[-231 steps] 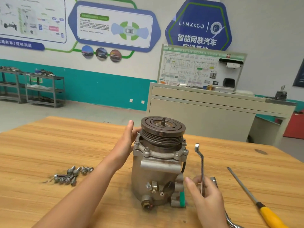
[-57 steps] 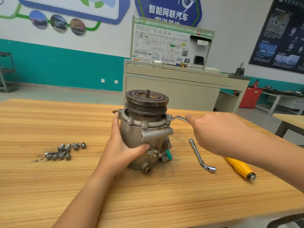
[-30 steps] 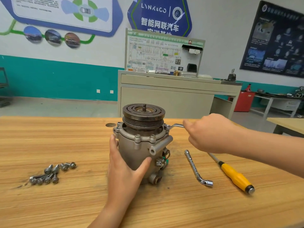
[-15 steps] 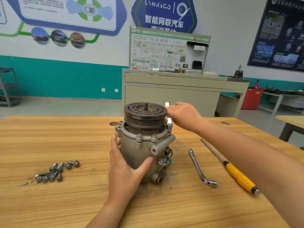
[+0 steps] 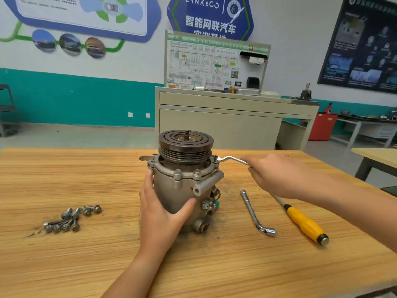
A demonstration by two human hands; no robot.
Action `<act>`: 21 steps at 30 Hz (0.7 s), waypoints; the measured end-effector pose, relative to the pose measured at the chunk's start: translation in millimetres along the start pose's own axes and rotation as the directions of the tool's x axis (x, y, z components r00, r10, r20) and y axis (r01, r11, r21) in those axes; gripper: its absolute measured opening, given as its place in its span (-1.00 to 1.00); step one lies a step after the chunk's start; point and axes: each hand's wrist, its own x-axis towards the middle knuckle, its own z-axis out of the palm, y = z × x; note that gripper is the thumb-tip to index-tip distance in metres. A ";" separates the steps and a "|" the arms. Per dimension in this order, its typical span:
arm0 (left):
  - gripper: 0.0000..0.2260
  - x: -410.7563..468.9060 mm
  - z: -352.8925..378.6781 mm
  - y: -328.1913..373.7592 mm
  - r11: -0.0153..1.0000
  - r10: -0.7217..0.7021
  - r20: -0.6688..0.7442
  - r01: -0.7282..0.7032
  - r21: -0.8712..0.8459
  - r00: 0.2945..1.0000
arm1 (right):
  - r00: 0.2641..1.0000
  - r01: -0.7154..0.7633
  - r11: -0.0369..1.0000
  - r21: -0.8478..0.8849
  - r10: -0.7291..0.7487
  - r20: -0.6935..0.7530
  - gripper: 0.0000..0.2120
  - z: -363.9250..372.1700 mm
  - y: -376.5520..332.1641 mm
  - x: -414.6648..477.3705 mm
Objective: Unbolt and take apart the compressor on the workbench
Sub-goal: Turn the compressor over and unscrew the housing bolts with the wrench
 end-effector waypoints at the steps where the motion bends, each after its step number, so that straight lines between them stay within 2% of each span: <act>1: -0.03 -0.1 -0.1 -0.2 1.000 -0.001 -0.001 0.001 -0.001 1.000 | 1.000 -0.005 0.998 -0.061 0.006 0.013 -0.67 -3.7 -2.9 -0.8; 4: -0.02 -0.3 0.1 0.5 1.000 -0.001 -0.007 0.001 -0.004 1.000 | 0.999 0.030 0.940 -0.341 -0.024 0.021 -0.66 -16.7 -15.9 -3.6; 7: -0.03 -0.2 0.5 1.9 1.000 -0.005 -0.008 0.005 -0.002 1.000 | 0.997 0.068 0.887 -0.457 -0.043 0.066 -0.64 -23.9 -33.3 -3.1; 10: -0.04 -1.1 -0.6 3.4 1.000 -0.008 0.000 0.008 -0.002 1.000 | 0.997 0.072 0.906 -0.416 -0.068 0.024 -0.80 -18.8 -24.9 -0.1; 16: -0.03 -1.0 -0.8 5.4 1.000 -0.017 0.008 0.017 0.015 1.000 | 0.981 0.173 0.911 -0.375 -0.194 -0.019 -0.75 4.7 31.0 41.3; 19: -0.02 -1.4 -2.1 6.6 0.999 -0.013 0.004 0.013 0.030 1.000 | 0.950 0.221 0.938 -0.267 -0.269 -0.157 -0.75 20.9 21.0 80.4; 21: -0.02 -0.8 -3.0 7.5 0.999 -0.015 0.002 0.014 0.041 1.000 | 0.890 0.290 0.930 -0.227 -0.349 -0.293 -0.71 34.1 7.1 101.1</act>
